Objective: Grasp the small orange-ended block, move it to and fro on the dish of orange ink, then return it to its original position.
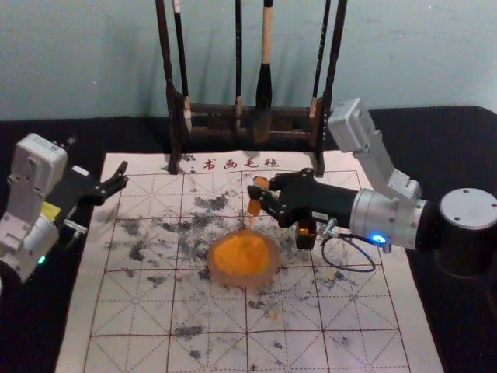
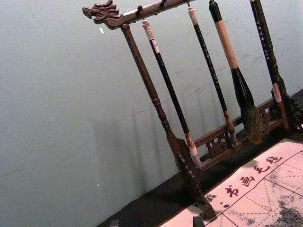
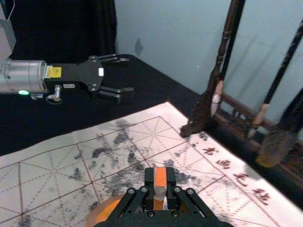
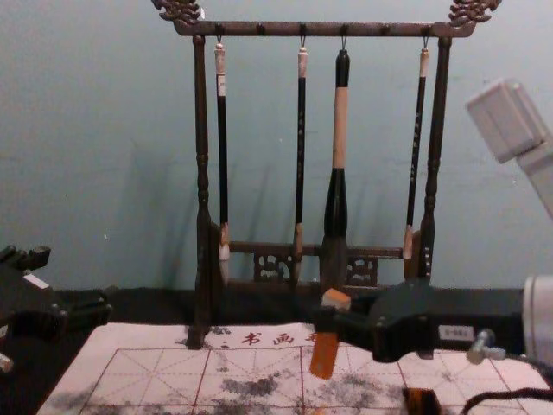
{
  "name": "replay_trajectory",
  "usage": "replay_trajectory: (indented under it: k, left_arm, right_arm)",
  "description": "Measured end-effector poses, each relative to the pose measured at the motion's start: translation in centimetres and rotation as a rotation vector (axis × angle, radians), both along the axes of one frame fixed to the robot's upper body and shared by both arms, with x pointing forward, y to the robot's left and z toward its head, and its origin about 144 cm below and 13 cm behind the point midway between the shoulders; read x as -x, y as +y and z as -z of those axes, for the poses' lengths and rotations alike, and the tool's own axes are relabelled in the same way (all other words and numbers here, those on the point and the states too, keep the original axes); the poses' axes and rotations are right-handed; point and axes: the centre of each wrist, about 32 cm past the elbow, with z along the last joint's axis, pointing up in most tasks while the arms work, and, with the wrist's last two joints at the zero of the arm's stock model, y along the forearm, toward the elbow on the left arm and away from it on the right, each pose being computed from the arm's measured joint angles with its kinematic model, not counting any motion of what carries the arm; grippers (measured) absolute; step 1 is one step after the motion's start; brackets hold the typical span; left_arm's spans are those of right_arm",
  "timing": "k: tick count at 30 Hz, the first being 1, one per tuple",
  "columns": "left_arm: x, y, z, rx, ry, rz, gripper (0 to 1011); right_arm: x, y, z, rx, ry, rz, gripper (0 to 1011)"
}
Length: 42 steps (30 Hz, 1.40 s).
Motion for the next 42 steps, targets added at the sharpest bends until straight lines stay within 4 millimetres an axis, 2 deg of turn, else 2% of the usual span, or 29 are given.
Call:
replay_trajectory:
  k: [13, 42]
  left_arm:
    - [0.0, 0.0, 0.0, 0.000, 0.000, 0.000, 1002]
    - [0.0, 0.0, 0.0, 0.000, 0.000, 0.000, 1001]
  right_arm:
    - [-0.6, 0.9, 0.5, 0.010, 0.079, -0.048, 114]
    - [-0.9, 1.5, 1.8, 0.090, 0.108, -0.069, 114]
